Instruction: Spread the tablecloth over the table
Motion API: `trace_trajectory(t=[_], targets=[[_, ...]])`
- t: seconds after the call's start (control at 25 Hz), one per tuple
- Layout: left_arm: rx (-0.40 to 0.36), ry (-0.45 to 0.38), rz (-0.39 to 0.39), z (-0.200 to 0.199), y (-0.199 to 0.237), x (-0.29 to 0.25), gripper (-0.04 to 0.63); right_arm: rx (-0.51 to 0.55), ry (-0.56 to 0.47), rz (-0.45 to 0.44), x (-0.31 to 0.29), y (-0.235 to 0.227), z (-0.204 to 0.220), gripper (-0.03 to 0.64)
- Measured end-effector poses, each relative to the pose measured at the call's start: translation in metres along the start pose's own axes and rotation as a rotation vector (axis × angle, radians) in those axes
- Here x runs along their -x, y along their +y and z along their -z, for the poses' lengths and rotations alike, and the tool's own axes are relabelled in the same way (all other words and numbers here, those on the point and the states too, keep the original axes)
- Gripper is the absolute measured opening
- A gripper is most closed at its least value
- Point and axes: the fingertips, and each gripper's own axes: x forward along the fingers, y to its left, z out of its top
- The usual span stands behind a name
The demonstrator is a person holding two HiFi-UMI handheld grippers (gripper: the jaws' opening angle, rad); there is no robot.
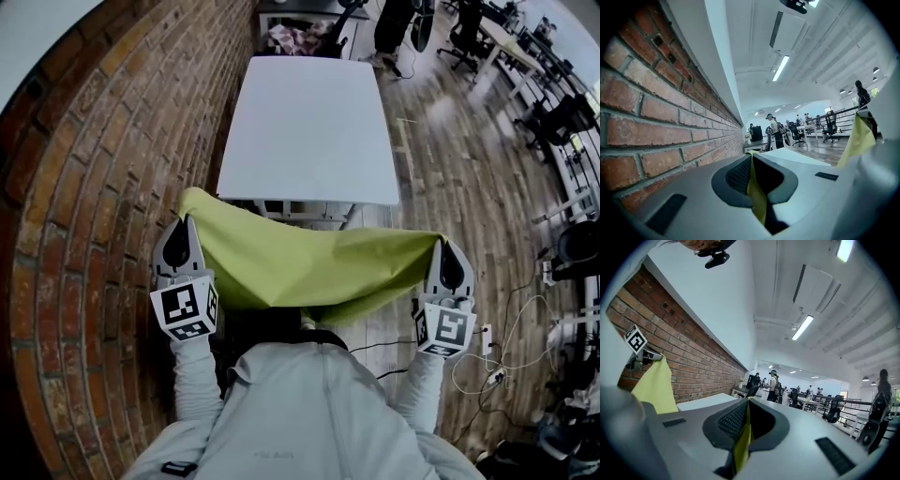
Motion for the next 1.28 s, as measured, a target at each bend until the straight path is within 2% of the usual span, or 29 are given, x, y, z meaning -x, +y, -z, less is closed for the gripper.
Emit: trace_trajectory(t=[0.28,0.6,0.96,1.28], targets=[[-0.002,-0.018,-0.012,-0.005,0.0,-0.05,0.026,-0.002,-0.006,0.015,-0.052,-0.01,0.004,0.023],[0.005,-0.003,-0.017,-0.011,0.019,-0.155,0.026,0.013,0.014,0.054,-0.154,-0.024,-0.005,0.023],[0.005,0.001,0.01,-0.024,0.037,-0.273,0.026,0.028,0.046,0.133,-0.259,-0.043,-0.019,0.023],[-0.004,0.021,0.052,-0.025,0.05,-0.343,0.026,0.051,0.067,0.175,-0.319,-0.045,-0.031,0.023]])
